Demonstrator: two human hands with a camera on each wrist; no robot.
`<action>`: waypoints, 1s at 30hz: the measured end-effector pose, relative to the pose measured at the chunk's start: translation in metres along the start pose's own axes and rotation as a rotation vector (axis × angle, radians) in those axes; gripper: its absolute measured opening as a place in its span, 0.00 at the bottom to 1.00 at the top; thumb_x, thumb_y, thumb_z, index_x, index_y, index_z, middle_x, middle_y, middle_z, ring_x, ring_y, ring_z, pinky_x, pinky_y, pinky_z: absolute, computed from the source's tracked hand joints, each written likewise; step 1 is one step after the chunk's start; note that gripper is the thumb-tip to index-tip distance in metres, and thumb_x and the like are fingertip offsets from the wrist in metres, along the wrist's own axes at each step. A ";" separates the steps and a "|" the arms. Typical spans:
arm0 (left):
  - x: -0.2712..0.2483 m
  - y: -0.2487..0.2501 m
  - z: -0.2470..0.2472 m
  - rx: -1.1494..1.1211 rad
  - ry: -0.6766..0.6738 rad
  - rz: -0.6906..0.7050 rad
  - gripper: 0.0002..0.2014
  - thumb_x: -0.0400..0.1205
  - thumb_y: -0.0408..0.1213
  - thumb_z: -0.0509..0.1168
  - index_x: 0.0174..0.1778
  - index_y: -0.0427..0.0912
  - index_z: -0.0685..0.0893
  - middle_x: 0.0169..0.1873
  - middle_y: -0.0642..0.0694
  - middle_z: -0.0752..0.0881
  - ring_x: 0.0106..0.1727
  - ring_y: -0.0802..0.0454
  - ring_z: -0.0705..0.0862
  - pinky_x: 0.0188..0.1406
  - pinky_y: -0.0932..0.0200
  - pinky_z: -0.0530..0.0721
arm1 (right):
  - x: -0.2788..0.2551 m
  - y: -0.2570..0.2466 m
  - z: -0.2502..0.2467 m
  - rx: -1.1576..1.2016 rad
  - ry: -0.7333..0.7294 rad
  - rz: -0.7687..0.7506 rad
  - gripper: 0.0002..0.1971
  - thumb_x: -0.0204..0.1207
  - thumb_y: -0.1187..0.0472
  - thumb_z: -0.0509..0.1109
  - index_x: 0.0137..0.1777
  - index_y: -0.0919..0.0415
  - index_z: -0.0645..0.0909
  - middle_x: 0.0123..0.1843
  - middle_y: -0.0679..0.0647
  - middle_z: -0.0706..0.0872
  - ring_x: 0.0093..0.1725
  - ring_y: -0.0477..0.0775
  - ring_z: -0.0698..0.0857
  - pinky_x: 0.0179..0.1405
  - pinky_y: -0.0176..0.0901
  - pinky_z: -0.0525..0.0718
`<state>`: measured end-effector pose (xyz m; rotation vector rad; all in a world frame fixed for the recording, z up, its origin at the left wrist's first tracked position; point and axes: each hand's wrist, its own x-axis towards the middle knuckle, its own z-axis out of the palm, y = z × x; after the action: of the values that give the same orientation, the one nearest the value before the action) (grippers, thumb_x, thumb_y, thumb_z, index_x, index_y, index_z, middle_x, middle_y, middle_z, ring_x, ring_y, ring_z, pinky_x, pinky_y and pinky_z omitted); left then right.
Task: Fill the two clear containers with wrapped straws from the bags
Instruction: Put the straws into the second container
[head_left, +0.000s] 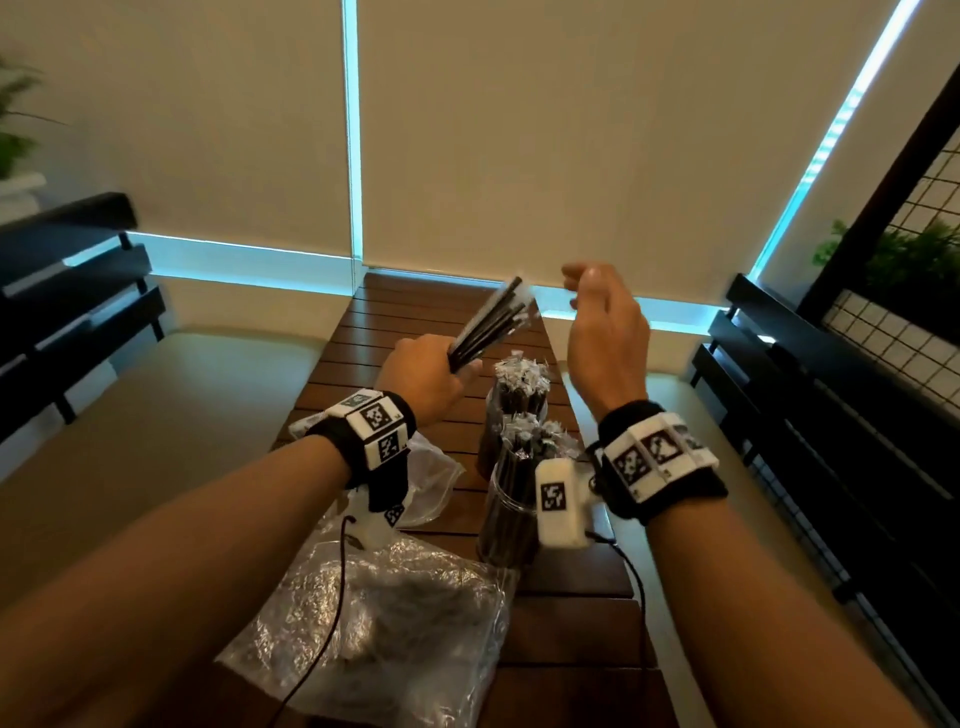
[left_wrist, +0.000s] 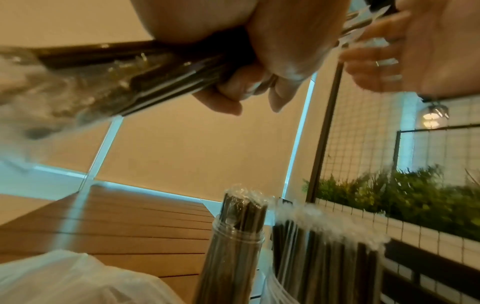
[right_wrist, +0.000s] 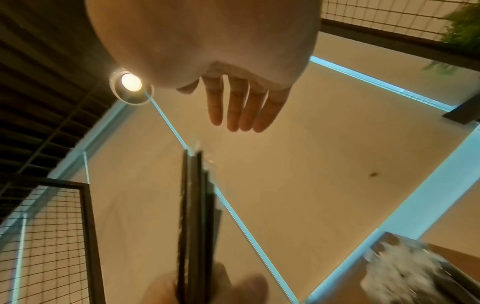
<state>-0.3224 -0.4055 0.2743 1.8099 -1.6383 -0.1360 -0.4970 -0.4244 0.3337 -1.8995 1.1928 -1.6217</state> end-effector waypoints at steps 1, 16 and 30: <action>-0.003 0.000 0.002 0.045 -0.013 0.040 0.18 0.83 0.50 0.65 0.27 0.54 0.72 0.24 0.57 0.76 0.28 0.56 0.76 0.27 0.61 0.68 | 0.006 -0.008 -0.004 0.014 -0.015 -0.019 0.17 0.88 0.53 0.50 0.59 0.52 0.81 0.57 0.49 0.85 0.56 0.46 0.82 0.54 0.41 0.79; -0.013 -0.014 0.006 0.090 -0.003 0.233 0.08 0.79 0.48 0.70 0.45 0.52 0.78 0.31 0.58 0.79 0.31 0.58 0.78 0.32 0.62 0.74 | -0.014 0.010 0.025 -0.280 -0.071 -0.107 0.21 0.78 0.55 0.70 0.23 0.54 0.73 0.20 0.45 0.73 0.22 0.43 0.69 0.29 0.25 0.69; -0.021 -0.002 0.013 -0.074 -0.004 0.172 0.12 0.78 0.43 0.71 0.35 0.54 0.73 0.27 0.57 0.77 0.28 0.60 0.76 0.29 0.64 0.69 | -0.031 -0.007 0.040 0.275 -0.081 0.194 0.13 0.75 0.52 0.76 0.33 0.58 0.82 0.32 0.51 0.88 0.34 0.48 0.88 0.40 0.43 0.86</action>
<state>-0.3318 -0.3919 0.2563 1.6075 -1.7603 -0.1218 -0.4563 -0.4051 0.3089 -1.6112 1.0265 -1.5037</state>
